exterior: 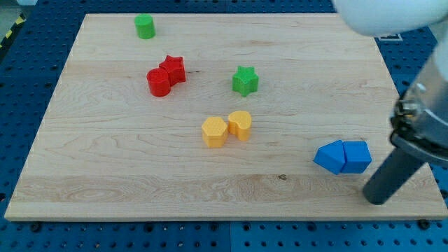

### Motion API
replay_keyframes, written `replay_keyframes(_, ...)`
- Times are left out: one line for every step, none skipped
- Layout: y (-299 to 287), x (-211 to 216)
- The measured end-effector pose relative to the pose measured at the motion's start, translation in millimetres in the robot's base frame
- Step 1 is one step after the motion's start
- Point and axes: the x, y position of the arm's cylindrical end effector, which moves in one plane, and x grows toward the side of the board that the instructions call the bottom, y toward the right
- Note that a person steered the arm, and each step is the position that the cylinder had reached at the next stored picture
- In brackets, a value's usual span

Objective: Move the blue triangle above the green star

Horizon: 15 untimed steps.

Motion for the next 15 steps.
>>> replay_keyframes(3,0)
replay_keyframes(3,-6)
replay_keyframes(-4,-24)
replay_keyframes(-41,-29)
replay_keyframes(-69,-39)
replay_keyframes(-61,-60)
replay_keyframes(-66,-81)
replay_keyframes(-71,-97)
replay_keyframes(-73,-91)
replay_keyframes(-73,-90)
replay_keyframes(-87,-116)
replay_keyframes(-87,-136)
replay_keyframes(-87,-136)
replay_keyframes(-87,-145)
replay_keyframes(-87,-155)
